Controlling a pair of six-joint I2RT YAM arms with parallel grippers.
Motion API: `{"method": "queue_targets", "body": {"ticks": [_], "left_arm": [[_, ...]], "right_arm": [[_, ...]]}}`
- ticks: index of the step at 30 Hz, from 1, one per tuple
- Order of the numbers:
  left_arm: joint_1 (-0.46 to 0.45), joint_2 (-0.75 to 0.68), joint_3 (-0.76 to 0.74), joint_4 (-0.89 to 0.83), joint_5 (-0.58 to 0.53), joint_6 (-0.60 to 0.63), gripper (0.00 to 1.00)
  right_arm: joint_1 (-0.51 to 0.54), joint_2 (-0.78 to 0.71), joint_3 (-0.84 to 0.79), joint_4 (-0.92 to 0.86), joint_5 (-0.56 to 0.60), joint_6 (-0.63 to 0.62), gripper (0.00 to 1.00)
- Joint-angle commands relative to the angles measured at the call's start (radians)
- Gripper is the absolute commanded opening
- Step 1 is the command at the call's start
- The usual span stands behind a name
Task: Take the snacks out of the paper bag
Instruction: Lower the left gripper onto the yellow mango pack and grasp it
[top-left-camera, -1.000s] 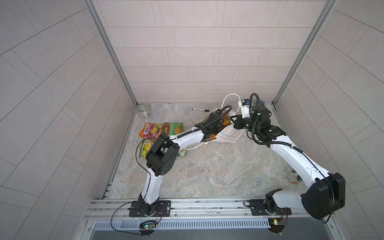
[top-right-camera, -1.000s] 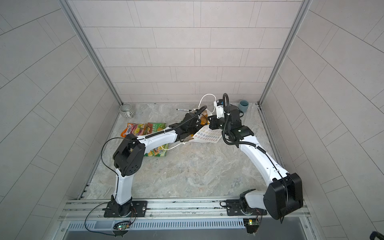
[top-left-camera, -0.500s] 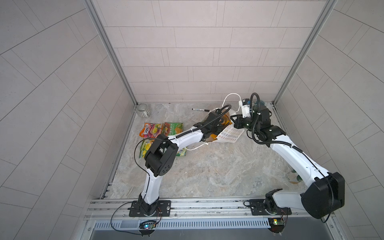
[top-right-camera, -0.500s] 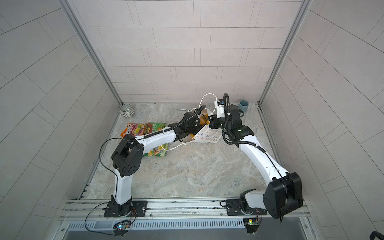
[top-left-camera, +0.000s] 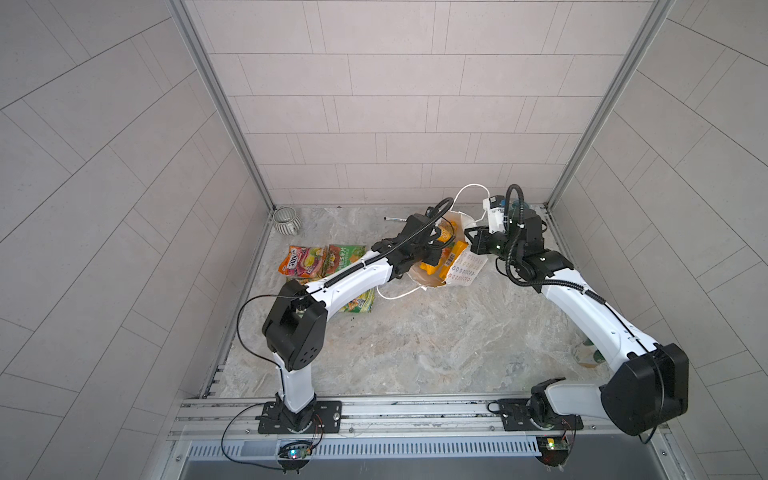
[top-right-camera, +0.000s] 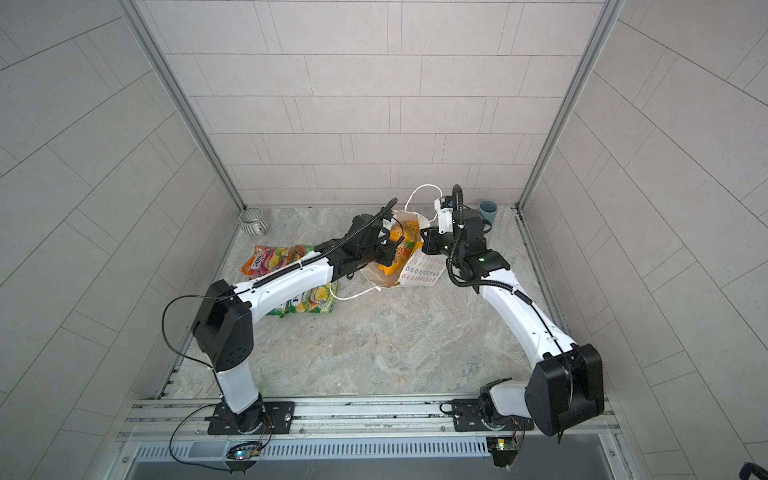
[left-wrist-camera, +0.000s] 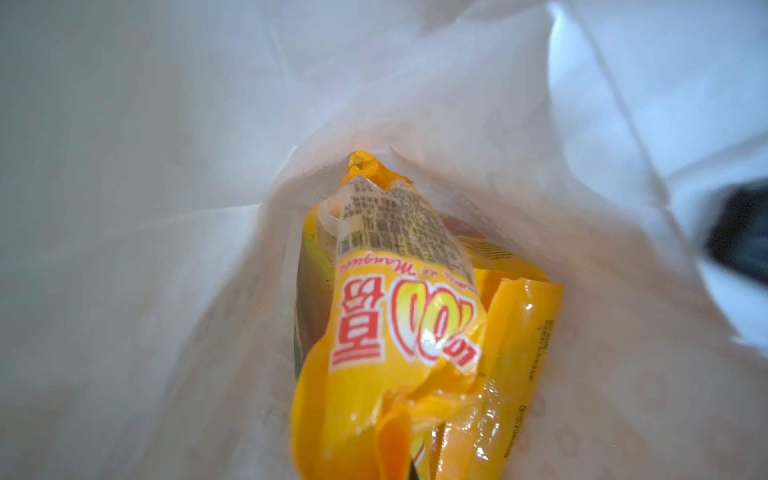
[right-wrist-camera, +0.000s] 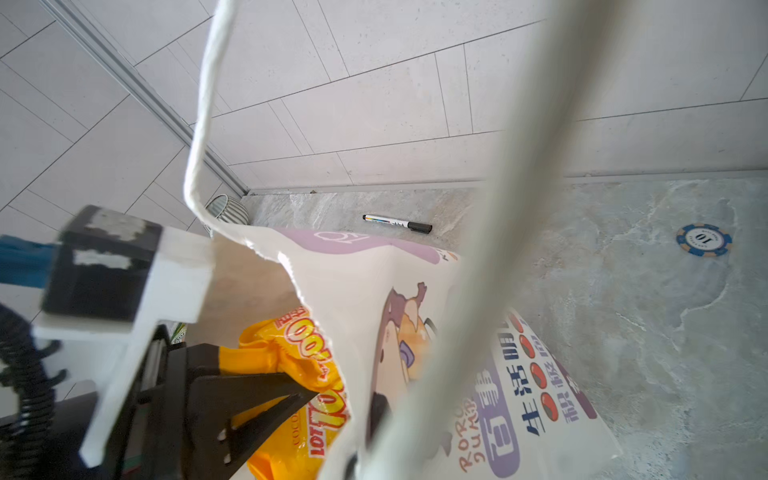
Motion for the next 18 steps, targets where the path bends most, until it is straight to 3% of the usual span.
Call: {"method": "queue_targets", "body": {"ticks": [1,18], "left_arm": [[-0.004,-0.064,0.029,0.054,0.015,-0.010,0.00],[-0.014,-0.175,0.091,-0.014,0.056,-0.009,0.00]], "right_arm": [[-0.003,0.007,0.022,0.018,0.010,0.018,0.00],[-0.041,0.032,0.039,0.000,0.025,0.051,0.00]]}}
